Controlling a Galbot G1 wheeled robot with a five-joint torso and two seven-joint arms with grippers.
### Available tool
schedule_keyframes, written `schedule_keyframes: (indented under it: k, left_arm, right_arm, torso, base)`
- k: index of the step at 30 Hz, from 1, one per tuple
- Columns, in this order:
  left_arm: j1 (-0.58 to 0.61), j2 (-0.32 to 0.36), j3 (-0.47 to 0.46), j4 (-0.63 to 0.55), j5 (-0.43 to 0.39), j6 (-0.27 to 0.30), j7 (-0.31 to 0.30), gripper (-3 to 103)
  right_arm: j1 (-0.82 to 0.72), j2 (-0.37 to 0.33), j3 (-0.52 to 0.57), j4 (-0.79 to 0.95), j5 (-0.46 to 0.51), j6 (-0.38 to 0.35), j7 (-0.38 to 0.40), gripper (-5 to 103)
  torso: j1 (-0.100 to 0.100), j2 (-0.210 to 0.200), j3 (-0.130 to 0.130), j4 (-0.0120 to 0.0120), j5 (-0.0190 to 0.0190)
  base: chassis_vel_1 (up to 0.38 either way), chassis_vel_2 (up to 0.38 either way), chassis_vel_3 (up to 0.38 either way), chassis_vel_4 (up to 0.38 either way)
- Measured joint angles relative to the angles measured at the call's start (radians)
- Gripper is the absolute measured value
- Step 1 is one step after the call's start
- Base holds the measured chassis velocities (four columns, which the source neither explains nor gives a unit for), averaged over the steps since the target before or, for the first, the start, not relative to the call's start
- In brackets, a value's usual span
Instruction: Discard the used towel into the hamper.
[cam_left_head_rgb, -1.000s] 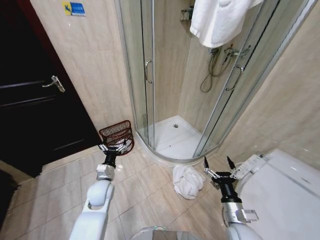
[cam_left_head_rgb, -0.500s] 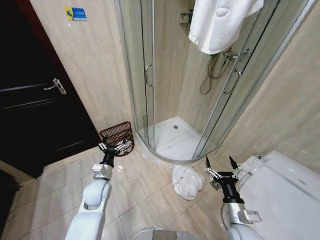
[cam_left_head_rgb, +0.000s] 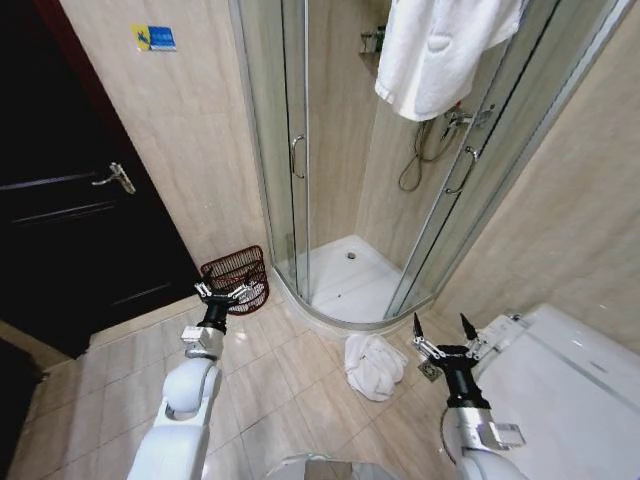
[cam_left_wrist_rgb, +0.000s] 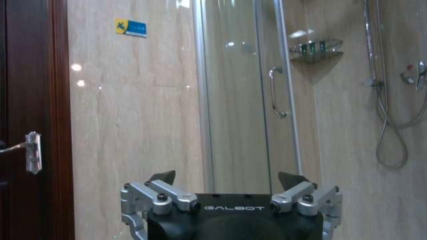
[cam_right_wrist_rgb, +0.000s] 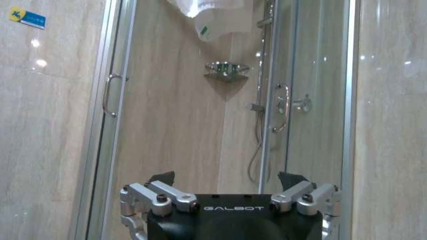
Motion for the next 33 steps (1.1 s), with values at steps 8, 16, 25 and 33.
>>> schedule_keyframes:
  k: [8,16,25,33]
  left_arm:
    - [-0.001,-0.002,0.007,-0.002,0.0,-0.001,0.0,100]
    - [-0.001,0.002,0.013,0.005,-0.001,-0.005,0.0,100]
    - [-0.01,0.005,0.016,0.006,-0.003,-0.005,0.0,100]
    - [-0.011,0.009,0.019,0.006,-0.005,-0.003,0.001,100]
  right_arm:
    - [-0.002,0.0,0.002,0.005,0.001,0.001,0.001,100]
    - [-0.007,0.0,0.005,0.012,0.001,0.001,0.004,100]
    - [-0.007,0.0,0.008,0.032,0.001,-0.013,0.006,100]
    - [-0.003,0.0,0.01,0.044,-0.001,-0.03,0.008,100]
  torso:
    - [0.019,0.041,0.021,0.0,0.0]
    - [0.036,0.078,0.042,0.0,0.0]
    - [0.06,0.131,0.071,-0.0001,0.0]
    - [0.085,0.184,0.099,0.0,0.0]
  base:
    - [0.0,0.0,0.0,0.0]
    - [0.0,0.0,0.0,0.0]
    - [0.0,0.0,0.0,0.0]
    - [0.0,0.0,0.0,0.0]
